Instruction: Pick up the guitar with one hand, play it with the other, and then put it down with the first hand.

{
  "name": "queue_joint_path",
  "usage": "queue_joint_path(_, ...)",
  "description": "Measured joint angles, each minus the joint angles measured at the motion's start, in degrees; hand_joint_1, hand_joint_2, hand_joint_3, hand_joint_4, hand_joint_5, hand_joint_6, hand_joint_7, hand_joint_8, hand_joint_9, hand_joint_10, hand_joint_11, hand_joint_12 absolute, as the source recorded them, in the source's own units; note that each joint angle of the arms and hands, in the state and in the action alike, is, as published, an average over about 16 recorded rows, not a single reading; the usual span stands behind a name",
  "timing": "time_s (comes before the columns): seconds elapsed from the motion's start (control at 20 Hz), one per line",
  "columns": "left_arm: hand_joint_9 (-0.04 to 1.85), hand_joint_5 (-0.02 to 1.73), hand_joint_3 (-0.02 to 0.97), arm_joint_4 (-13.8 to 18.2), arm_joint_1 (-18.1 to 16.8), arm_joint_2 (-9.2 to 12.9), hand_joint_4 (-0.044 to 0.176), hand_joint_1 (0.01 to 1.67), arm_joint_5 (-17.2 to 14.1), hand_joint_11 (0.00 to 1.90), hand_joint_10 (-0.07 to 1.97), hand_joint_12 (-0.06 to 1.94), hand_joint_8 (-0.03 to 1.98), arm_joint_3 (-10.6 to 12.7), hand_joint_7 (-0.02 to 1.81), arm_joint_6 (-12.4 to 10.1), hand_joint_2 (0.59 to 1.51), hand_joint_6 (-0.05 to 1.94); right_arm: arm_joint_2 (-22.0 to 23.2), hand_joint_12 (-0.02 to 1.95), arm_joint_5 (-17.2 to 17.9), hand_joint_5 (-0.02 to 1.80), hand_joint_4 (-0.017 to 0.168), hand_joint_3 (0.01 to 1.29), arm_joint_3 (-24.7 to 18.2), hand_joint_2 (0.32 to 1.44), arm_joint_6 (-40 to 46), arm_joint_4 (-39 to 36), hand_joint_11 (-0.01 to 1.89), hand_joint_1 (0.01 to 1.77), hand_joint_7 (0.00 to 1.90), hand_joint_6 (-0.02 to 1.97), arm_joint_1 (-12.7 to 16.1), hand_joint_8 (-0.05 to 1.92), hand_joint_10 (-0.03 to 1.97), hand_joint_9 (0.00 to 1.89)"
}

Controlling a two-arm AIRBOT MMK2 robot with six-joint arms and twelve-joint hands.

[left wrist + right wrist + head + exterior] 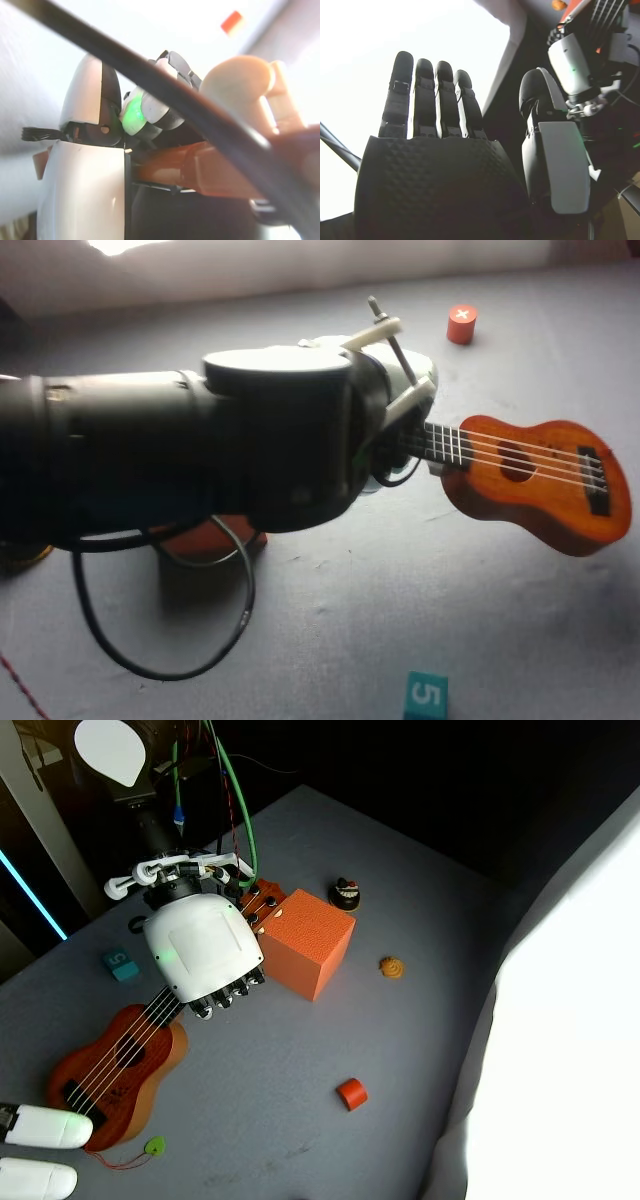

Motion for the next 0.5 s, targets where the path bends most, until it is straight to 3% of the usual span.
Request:
queue_joint_path(0.25,1.43,1.32,0.019,-3.77,-3.28,5.18,0.001,1.53,-4.37,1.49,1.97,1.92,1.98,-3.46,1.35,2.41,1.057,1.88,0.12,0.63,5.92,0.2,0.001,0.02,1.26,1.23,16.0,-17.43,0.01,0.48,0.23,0.03,-0.06,0.02,0.02,0.21)
queue_joint_path(0.5,1.43,1.32,0.018,-6.91,-6.12,9.21,0.015,1.53,-7.5,1.49,1.97,1.92,1.98,-6.35,1.35,5.0,1.058,1.88,0.34,0.61,11.59,0.2,0.001,0.02,1.87,1.23,24.18,-27.47,0.01,0.45,0.23,0.03,-0.22,0.02,0.02,0.21)
